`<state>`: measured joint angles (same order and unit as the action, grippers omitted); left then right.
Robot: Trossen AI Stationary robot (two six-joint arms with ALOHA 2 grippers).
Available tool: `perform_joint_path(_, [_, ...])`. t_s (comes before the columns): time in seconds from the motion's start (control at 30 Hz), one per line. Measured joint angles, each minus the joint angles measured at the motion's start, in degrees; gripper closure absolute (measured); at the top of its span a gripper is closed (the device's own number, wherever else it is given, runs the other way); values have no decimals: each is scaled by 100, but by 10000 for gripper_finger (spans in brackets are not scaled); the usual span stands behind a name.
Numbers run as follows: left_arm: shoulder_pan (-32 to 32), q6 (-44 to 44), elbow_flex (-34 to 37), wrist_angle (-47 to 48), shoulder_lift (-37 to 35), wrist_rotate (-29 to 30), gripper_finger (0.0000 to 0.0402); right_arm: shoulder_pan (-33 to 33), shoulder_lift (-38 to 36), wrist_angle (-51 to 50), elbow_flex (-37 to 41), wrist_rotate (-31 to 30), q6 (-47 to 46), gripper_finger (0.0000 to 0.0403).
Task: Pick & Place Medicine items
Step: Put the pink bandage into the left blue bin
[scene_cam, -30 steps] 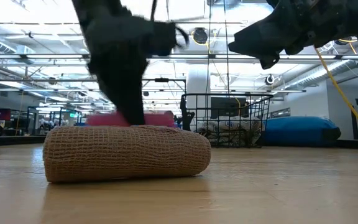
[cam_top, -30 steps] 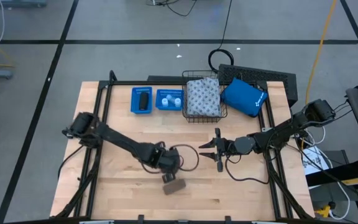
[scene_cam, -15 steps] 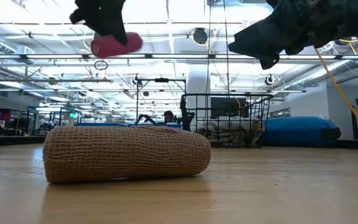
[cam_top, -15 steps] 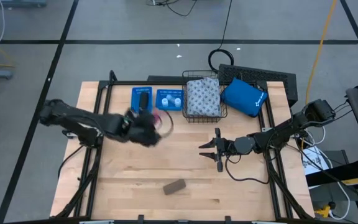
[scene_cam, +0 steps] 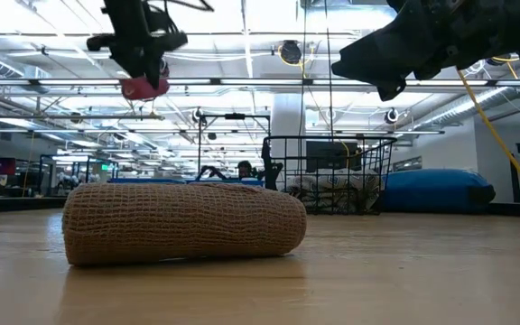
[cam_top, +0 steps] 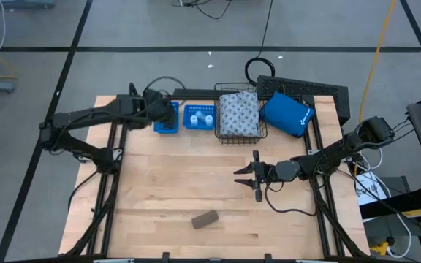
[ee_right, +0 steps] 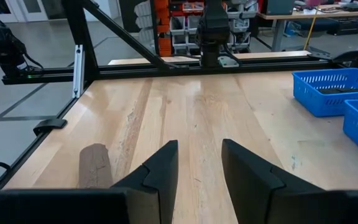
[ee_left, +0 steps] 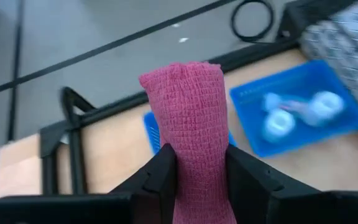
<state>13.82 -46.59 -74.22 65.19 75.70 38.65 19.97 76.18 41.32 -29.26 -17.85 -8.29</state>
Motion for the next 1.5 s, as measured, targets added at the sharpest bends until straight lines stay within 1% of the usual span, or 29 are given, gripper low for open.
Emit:
perform_joint_path(0.17, [788,428,0,-165,251,-37,282,2,0,-15,0,0,0,287])
perform_joint_path(0.33, [1339,466,44,-234,700,-46,282,1,0,-44,0,0,0,287])
perform_joint_path(0.4, [1498,406,168,-323,893,30,282,0,2,-42,0,0,0,287])
perform_joint_path(0.5, [1716,340,457,-702,1166,171,282,1,2,-42,0,0,0,287])
perform_joint_path(0.57, [1840,295,649,-1006,1353,71,282,0,2,-42,0,0,0,287])
perform_joint_path(0.6, [1891,295,738,-1178,1447,-78,282,0,2,-42,0,0,0,287])
perform_joint_path(0.67, [1966,302,857,-1454,1644,-375,282,1,2,-42,0,0,0,287])
perform_joint_path(0.73, [1991,305,905,-1631,1844,-507,282,0,2,-42,0,0,0,287])
perform_joint_path(1.0, [1957,283,905,-1871,2439,-647,282,0,2,-42,0,0,0,287])
perform_joint_path(1.3, [1966,93,905,-1818,2597,-667,282,0,2,-42,0,0,0,287])
perform_joint_path(1.43, [1983,-115,903,-1498,2597,-670,282,1,2,-42,0,0,0,287])
perform_joint_path(1.5, [2004,-151,903,-1336,2597,-765,282,0,2,-42,0,0,0,287])
